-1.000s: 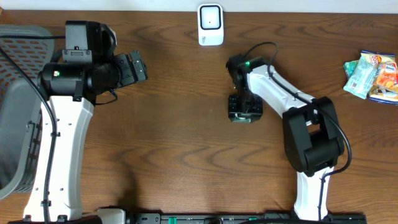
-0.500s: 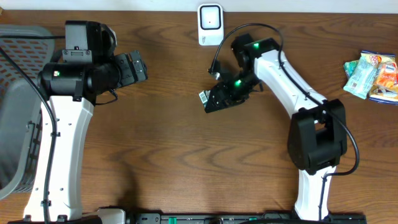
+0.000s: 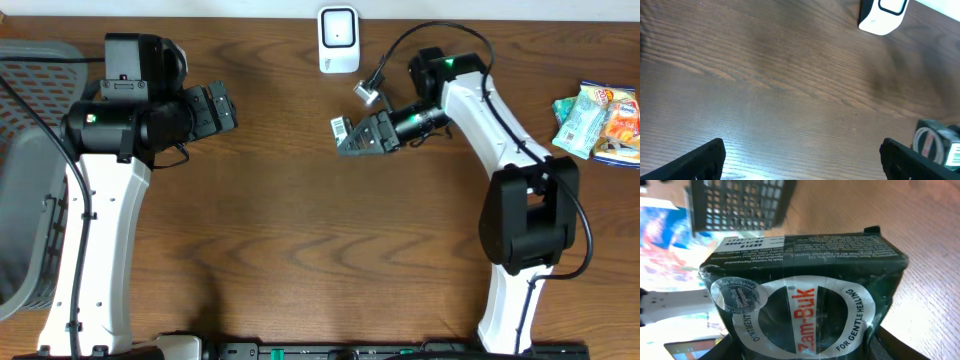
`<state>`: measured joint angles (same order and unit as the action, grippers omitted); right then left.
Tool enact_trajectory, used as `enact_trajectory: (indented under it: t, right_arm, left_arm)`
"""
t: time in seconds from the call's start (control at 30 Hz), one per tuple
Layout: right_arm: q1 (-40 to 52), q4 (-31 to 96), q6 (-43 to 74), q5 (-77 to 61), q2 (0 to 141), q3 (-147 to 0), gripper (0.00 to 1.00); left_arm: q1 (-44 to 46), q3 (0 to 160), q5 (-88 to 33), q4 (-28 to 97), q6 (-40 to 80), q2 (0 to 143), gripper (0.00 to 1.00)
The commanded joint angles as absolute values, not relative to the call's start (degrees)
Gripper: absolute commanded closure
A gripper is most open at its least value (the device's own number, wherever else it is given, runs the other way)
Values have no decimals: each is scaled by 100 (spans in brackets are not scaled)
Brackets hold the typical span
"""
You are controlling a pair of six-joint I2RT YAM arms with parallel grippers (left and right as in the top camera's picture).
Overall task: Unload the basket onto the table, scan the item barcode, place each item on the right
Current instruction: 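Lift the Zam-Buk box and carry it toward the scanner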
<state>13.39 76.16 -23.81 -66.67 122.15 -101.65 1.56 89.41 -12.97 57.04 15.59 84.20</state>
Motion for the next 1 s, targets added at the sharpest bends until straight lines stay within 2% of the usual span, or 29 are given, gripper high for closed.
enact_trajectory:
  t: [0.0, 0.27, 0.33, 0.47, 0.5, 0.53, 0.6, 0.8, 0.97]
  right_arm:
    - [1162, 7594, -2602, -7242, 12215, -10254, 49]
    - [1015, 7544, -2591, -7039, 12215, -10254, 50]
    - [1090, 7518, -2536, -6075, 12215, -10254, 49]
    - [1382, 6869, -633, -3459, 12215, -10254, 51]
    - [1555, 6560, 193, -2104, 12215, -10254, 53]
    - [1695, 6309, 567, -1074, 12215, -10254, 52]
    - [1848, 5881, 854, 93, 12215, -10254, 53]
    - [2086, 4128, 954, 2751, 12215, -10254, 60]
    - [2287, 2521, 198, 3400, 12217, -10254, 55]
  left_arm:
    - [137, 8962, -1278, 5719, 1525, 8425, 2]
    - [137, 8962, -1278, 5721, 1522, 8425, 2]
    - [137, 8962, -1278, 5719, 1522, 8425, 2]
    - [134, 8962, -1278, 5719, 1522, 8425, 3]
    - [134, 8962, -1278, 5719, 1522, 8425, 2]
    - [137, 8962, -1278, 5719, 1525, 8425, 2]
    - [137, 8962, -1278, 5719, 1522, 8425, 2]
    - [134, 8962, -1278, 5719, 1525, 8425, 2]
    - [134, 8962, -1278, 5721, 1525, 8425, 2]
